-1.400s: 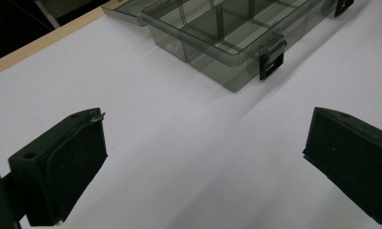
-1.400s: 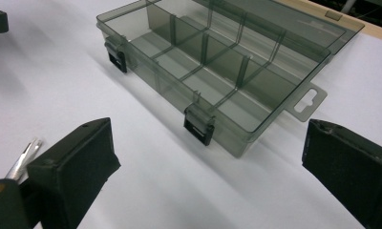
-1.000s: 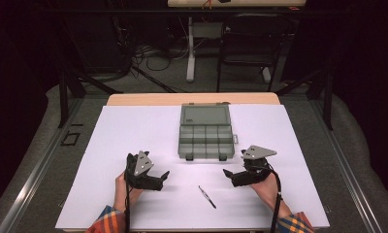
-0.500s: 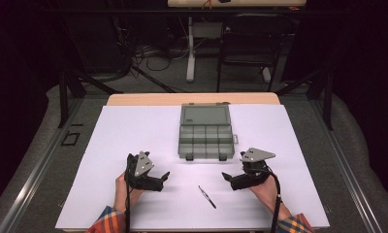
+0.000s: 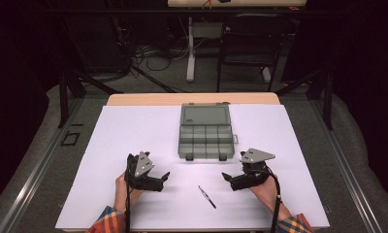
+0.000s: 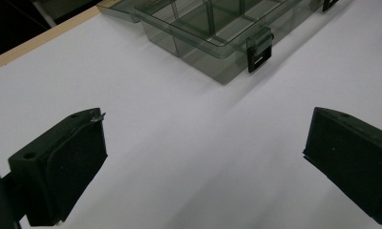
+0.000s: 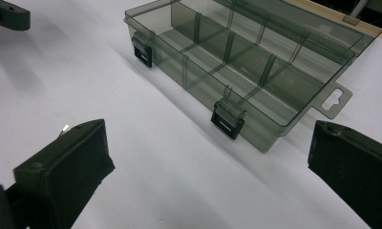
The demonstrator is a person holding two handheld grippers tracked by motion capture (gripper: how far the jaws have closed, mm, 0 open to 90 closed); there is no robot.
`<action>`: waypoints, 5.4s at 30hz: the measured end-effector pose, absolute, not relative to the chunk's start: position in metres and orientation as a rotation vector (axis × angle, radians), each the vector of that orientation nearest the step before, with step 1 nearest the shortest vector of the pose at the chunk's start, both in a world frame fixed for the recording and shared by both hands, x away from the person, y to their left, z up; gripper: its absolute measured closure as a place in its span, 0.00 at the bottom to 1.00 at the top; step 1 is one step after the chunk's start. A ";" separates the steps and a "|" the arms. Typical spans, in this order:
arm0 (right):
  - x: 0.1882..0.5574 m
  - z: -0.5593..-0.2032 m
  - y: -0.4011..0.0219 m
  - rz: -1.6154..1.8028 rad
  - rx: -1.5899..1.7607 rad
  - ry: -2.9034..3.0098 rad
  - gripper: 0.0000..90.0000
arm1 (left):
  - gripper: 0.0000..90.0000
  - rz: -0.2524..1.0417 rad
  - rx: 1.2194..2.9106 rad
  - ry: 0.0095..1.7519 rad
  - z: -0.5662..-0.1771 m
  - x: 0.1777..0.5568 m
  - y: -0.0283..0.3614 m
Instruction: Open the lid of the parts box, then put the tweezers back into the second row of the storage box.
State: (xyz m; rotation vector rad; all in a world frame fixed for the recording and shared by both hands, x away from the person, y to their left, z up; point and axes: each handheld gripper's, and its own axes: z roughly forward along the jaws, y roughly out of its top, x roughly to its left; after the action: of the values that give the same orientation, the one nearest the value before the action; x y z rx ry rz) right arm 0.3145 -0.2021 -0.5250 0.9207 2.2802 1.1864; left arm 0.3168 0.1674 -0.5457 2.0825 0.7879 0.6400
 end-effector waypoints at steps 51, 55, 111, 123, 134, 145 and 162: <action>0.274 -0.522 -0.145 1.130 0.861 2.487 0.00 | 0.00 0.636 2.029 0.804 -0.546 0.305 0.169; 0.272 -0.525 -0.138 1.106 0.861 2.508 0.02 | 0.00 0.636 2.031 0.804 -0.546 0.305 0.170; 0.275 -0.553 -0.120 1.045 0.927 2.629 0.94 | 0.00 0.640 2.055 0.761 -0.546 0.303 0.166; 0.271 -0.544 -0.122 1.085 0.877 2.604 0.94 | 0.00 0.641 2.064 0.752 -0.547 0.303 0.164; 0.274 -0.540 -0.127 1.079 0.872 2.583 0.94 | 0.00 0.641 2.064 0.748 -0.547 0.303 0.164; 0.278 -0.534 -0.136 1.065 0.878 2.557 0.94 | 0.00 0.644 2.056 0.747 -0.547 0.303 0.165; 0.286 -0.519 -0.155 1.056 0.889 2.488 0.94 | 0.00 0.646 2.059 0.742 -0.546 0.302 0.165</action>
State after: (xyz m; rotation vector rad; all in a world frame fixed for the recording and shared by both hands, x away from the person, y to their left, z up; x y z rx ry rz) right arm 0.2857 -0.1549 -0.5193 0.8889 2.4881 1.0557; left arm 0.3021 0.1651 -0.5463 2.0592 0.7424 0.6455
